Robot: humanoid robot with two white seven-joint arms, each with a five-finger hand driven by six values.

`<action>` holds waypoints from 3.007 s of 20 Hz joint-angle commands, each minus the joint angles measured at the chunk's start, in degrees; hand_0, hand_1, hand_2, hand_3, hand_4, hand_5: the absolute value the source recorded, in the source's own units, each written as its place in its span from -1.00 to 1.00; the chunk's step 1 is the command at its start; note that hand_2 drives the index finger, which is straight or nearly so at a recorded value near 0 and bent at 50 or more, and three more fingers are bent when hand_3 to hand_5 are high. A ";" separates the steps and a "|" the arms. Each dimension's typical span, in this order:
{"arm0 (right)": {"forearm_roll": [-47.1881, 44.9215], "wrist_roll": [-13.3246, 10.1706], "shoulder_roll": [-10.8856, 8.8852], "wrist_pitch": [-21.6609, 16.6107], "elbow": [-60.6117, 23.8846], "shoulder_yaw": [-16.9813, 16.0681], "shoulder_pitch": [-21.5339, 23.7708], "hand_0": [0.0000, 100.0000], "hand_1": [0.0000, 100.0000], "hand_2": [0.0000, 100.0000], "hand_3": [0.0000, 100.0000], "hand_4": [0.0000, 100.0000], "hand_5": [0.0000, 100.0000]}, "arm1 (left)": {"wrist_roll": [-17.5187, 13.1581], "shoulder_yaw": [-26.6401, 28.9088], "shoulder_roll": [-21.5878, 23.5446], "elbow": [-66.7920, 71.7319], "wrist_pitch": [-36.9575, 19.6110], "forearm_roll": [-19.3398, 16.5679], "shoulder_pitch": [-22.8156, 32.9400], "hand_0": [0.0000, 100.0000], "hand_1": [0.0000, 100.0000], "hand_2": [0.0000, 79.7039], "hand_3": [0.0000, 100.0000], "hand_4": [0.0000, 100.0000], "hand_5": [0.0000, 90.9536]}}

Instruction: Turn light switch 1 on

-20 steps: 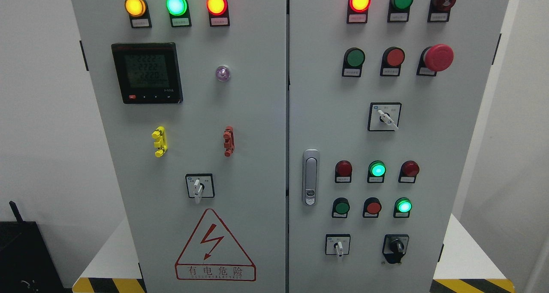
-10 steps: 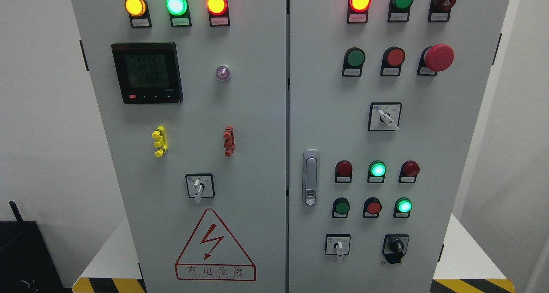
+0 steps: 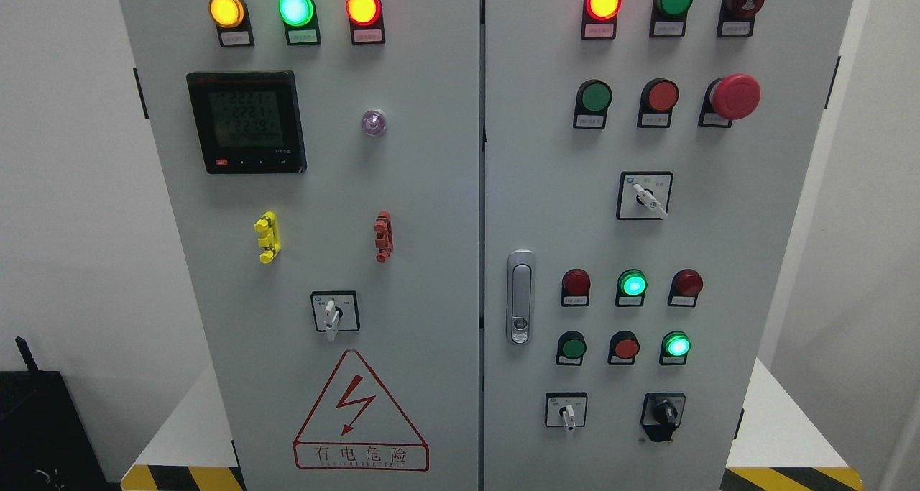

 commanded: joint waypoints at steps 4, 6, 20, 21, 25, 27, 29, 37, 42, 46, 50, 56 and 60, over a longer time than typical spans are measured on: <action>-1.41 0.02 0.00 0.02 0.00 0.00 0.00 -1.00 -1.00 -1.00 -1.00 -1.00 -1.00 | 0.21 0.41 0.66 -24.06 -3.35 0.12 -0.70 0.05 -0.06 -0.66 -0.39 -0.17 -0.75; -1.41 0.02 0.00 0.02 0.00 0.00 0.00 -1.00 -1.00 -1.00 -1.00 -1.00 -1.00 | 0.21 0.41 0.49 -24.06 -4.42 0.21 -0.79 0.06 0.01 -0.58 -0.32 -0.07 -0.53; -1.41 0.02 0.00 0.02 0.00 0.00 0.00 -1.00 -1.00 -1.00 -1.00 -1.00 -1.00 | 0.38 0.14 -6.80 -24.14 6.22 0.30 -14.14 -0.19 0.45 -0.14 -0.07 0.16 -0.21; -1.41 0.02 0.00 0.02 0.00 0.00 0.00 -1.00 -1.00 -1.00 -1.00 -1.00 -1.00 | 0.47 0.14 -7.16 -24.15 6.91 0.21 -15.02 -0.21 0.45 -0.14 -0.07 0.17 -0.19; -1.41 0.02 0.00 -0.07 0.00 0.00 0.00 -1.00 -1.00 -1.00 -1.00 -1.00 -1.00 | 3.80 0.06 -7.77 -24.50 9.91 -0.05 -17.13 -0.26 0.44 -0.15 -0.07 0.17 -0.16; -1.41 0.02 0.00 -0.07 0.00 0.00 0.00 -1.00 -1.00 -1.00 -1.00 -1.00 -1.00 | 5.21 0.05 -7.77 -24.50 11.04 -0.05 -18.10 -0.35 0.41 -0.14 -0.06 0.18 -0.16; -1.41 0.02 0.00 -0.07 0.00 0.00 0.00 -1.00 -1.00 -1.00 -1.00 -1.00 -1.00 | 5.57 -0.03 -7.86 -24.50 12.89 -0.14 -19.15 -0.53 0.35 -0.11 -0.04 0.20 -0.14; -1.41 0.02 0.00 0.02 0.00 0.00 0.00 -1.00 -1.00 -1.00 -1.00 -1.00 -1.00 | 7.77 -0.65 -8.92 -24.50 17.38 -0.14 -21.79 -0.71 0.40 0.08 0.11 0.29 -0.04; -1.41 0.02 0.00 0.02 0.00 0.00 0.00 -1.00 -1.00 -1.00 -1.00 -1.00 -1.00 | 8.20 -0.65 -9.36 -24.41 19.39 -0.23 -24.43 -0.69 0.44 0.17 0.17 0.34 0.02; -1.41 0.02 0.00 -0.07 0.00 0.00 0.00 -1.00 -1.00 -1.00 -1.00 -1.00 -1.00 | 11.01 -0.82 -9.62 -24.41 21.24 -0.32 -25.83 -0.47 0.50 0.24 0.24 0.38 0.11; -1.41 0.02 0.00 0.02 0.00 0.00 0.00 -1.00 -1.00 -1.00 -1.00 -1.00 -1.00 | 11.37 -0.74 -9.80 -24.41 23.79 -0.49 -28.38 -0.44 0.51 0.26 0.26 0.41 0.17; -1.41 0.02 0.00 0.02 0.00 0.00 0.00 -1.00 -1.00 -1.00 -1.00 -1.00 -1.00 | 11.63 -0.74 -10.15 -24.41 26.87 -1.55 -30.41 -0.40 0.53 0.27 0.28 0.43 0.20; -1.41 0.02 0.00 0.02 0.00 0.00 0.00 -1.00 -1.00 -1.00 -1.00 -1.00 -1.00 | 11.63 -0.74 -10.24 -24.41 28.10 -1.72 -31.63 -0.41 0.49 0.33 0.32 0.44 0.20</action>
